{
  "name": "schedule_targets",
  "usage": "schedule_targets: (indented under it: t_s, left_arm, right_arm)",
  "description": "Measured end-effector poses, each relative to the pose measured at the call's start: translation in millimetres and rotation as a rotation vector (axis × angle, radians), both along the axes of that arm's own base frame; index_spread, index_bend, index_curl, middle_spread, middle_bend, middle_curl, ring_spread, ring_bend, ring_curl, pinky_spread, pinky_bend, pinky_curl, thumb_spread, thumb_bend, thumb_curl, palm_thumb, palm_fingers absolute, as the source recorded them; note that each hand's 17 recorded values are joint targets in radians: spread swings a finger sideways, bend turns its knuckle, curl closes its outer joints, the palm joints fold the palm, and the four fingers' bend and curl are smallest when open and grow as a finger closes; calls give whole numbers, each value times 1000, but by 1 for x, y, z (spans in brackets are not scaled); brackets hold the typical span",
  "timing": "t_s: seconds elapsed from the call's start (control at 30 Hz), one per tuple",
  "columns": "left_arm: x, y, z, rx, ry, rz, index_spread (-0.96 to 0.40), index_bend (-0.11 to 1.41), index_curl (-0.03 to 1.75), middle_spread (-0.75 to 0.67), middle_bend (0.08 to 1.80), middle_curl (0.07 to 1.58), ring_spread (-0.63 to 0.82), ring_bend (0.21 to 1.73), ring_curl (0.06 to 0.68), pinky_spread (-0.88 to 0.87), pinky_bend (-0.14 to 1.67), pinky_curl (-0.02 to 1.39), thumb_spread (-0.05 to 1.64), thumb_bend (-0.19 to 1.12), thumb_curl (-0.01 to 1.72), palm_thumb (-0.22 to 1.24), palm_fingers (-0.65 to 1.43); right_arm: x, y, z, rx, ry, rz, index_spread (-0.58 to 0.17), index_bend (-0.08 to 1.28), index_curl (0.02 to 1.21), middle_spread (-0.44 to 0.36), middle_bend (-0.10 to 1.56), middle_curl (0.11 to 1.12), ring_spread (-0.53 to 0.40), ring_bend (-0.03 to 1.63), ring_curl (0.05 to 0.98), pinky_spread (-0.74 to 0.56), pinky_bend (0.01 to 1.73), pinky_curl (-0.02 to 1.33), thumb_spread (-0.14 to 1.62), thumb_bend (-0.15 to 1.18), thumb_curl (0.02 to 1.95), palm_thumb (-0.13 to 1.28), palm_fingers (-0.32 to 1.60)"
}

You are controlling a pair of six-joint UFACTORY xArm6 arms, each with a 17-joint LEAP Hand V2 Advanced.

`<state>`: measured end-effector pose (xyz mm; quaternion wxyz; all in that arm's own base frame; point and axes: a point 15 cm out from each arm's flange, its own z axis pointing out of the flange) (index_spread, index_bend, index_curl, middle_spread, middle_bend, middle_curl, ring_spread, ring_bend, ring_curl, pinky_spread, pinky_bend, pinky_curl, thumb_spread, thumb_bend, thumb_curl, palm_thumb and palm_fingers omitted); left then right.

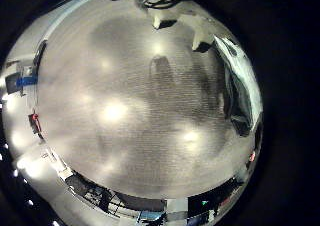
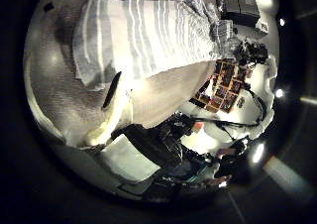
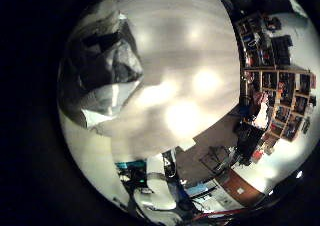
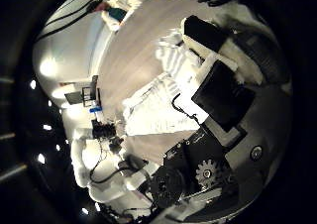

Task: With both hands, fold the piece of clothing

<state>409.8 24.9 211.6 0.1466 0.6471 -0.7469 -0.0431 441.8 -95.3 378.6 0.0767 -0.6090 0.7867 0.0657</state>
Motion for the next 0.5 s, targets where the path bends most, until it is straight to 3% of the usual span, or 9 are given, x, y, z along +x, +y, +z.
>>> schedule_targets:
  t_s: [0.23, 0.5]
  left_arm:
    - [-6, 32, 5, -20, -8, 32, 8, 194, 443, 236, 173, 287, 301, 633, 239, 415, 287, 360, 1218, -16, 355, 503, 180]
    - [-19, 74, 26, -39, -44, 100, 6, 193, 443, 235, 172, 285, 302, 637, 235, 409, 287, 356, 1216, -16, 355, 508, 182]
  right_arm:
    - [18, 147, 30, -6, -46, 206, -244, 1114, 828, -122, 1359, 668, -173, 1479, 572, -200, 1302, 675, 1151, -7, 791, 1023, 1183]
    - [32, 318, -18, -12, 36, 454, -242, 1117, 825, -125, 1361, 661, -174, 1476, 572, -203, 1284, 700, 1144, -6, 814, 1021, 1186]
